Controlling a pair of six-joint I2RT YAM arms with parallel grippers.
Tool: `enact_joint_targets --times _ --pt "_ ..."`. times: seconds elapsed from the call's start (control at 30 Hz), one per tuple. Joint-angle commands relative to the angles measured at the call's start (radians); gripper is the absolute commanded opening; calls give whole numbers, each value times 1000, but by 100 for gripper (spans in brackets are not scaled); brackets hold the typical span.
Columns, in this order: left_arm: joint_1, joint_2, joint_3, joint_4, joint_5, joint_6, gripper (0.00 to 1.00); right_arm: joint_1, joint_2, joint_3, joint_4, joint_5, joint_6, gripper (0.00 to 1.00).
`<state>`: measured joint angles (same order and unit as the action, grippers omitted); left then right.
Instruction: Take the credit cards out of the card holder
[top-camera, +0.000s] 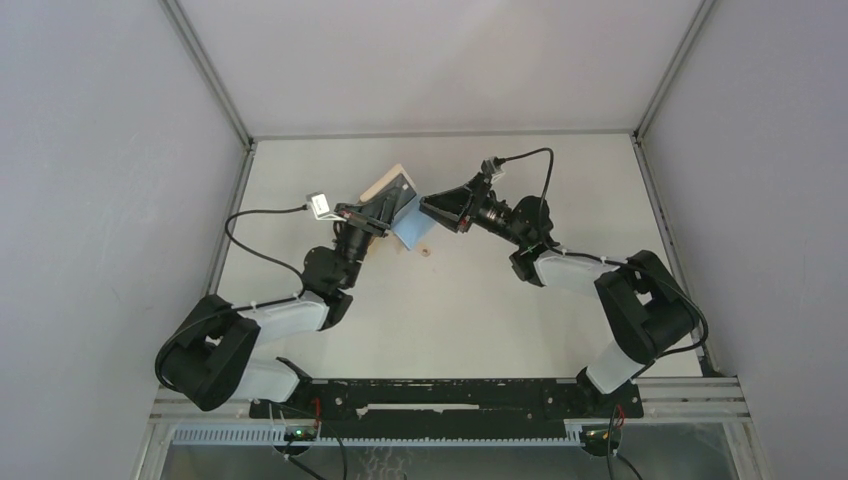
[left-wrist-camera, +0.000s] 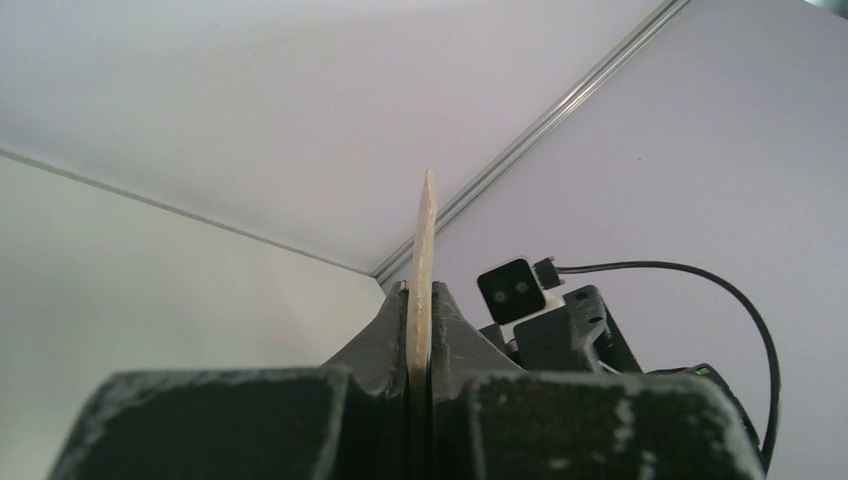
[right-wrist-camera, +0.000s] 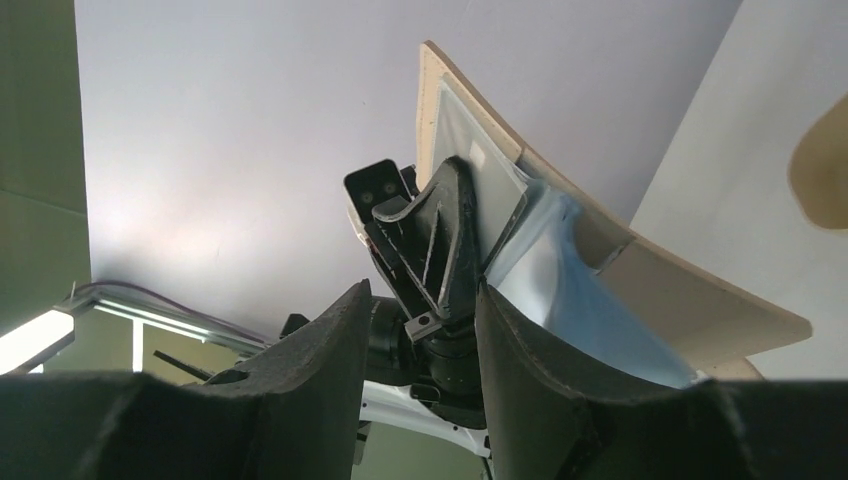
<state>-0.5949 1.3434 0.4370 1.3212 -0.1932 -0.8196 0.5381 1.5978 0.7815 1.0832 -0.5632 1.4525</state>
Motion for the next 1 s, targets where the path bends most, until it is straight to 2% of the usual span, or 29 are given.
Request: enact_joint_targets --times 0.0,0.43,0.67,0.97 --pt "-8 -14 4 79 -21 -23 0 4 1 21 99 4 28 51" --pt "-19 -8 26 81 -12 -66 0 21 79 48 125 33 74 50" --pt "-20 -8 31 84 17 -97 0 18 110 48 221 10 119 43" --pt "-20 -61 34 20 46 -102 0 3 112 66 254 -29 136 44"
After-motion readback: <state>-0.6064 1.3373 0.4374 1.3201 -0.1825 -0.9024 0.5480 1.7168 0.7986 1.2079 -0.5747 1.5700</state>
